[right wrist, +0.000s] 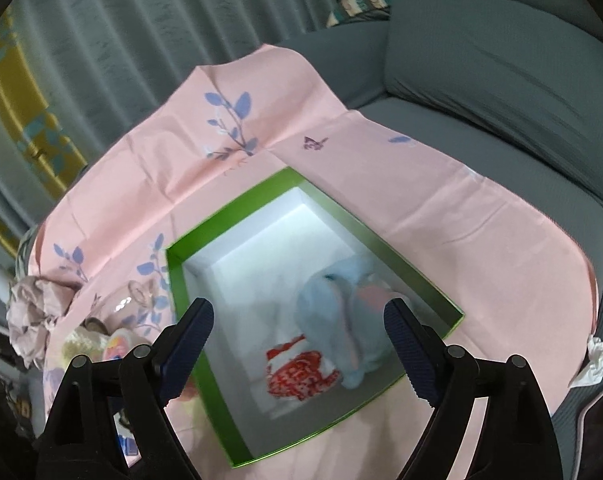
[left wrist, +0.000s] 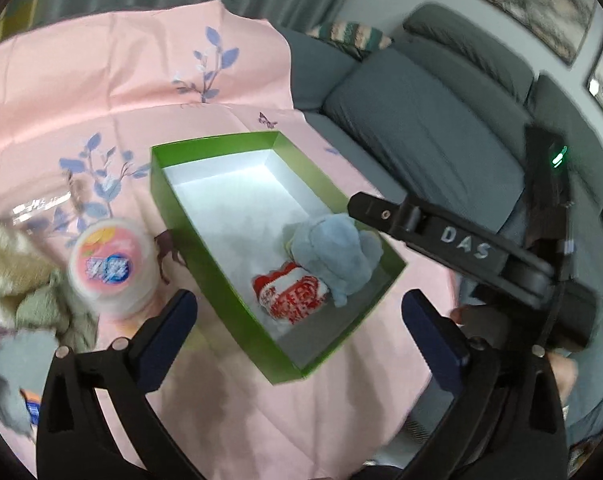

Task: Organize soft objects
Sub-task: 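Open the right gripper and return it to the pile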

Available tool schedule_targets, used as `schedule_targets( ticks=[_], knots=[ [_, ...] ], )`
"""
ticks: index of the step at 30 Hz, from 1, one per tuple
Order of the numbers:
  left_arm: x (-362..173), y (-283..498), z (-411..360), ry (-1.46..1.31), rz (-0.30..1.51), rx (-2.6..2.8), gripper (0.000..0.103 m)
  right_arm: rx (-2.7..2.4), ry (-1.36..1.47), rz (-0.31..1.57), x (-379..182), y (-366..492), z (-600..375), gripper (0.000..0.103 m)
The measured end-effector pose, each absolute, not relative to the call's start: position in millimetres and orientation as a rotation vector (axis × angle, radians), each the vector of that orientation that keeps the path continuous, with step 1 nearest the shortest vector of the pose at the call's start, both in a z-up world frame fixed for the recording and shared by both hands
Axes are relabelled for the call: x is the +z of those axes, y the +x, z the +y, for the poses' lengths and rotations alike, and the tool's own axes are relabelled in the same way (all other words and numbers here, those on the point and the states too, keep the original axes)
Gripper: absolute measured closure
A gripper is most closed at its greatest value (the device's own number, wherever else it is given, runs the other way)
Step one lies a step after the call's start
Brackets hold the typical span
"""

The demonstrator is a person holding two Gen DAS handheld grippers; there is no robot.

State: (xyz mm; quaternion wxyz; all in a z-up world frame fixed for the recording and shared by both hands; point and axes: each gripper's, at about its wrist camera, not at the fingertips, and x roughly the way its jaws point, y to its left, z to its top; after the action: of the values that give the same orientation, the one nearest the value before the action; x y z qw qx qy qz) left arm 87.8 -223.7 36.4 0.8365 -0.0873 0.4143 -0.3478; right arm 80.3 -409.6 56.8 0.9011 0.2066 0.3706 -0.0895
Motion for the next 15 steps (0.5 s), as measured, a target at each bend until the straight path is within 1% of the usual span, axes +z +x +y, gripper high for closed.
schedule_targets(
  ticks=[2,9,15],
  knots=[
    [41.2,80.7,-208.8,-0.243,0.874,-0.738,0.001,-0.167,0.406,0.757,61.0,78.1,-401.7,0.005],
    [50.3,67.5,-155.0,-0.329,0.854,-0.576,0.001,-0.124,0.308,0.742,74.9,74.5,-371.9,0.005],
    [51.8,54.6,-98.9,-0.351,0.813,-0.385,0.001,-0.049,0.268,0.728,85.6,70.2,-346.7,0.005]
  ],
)
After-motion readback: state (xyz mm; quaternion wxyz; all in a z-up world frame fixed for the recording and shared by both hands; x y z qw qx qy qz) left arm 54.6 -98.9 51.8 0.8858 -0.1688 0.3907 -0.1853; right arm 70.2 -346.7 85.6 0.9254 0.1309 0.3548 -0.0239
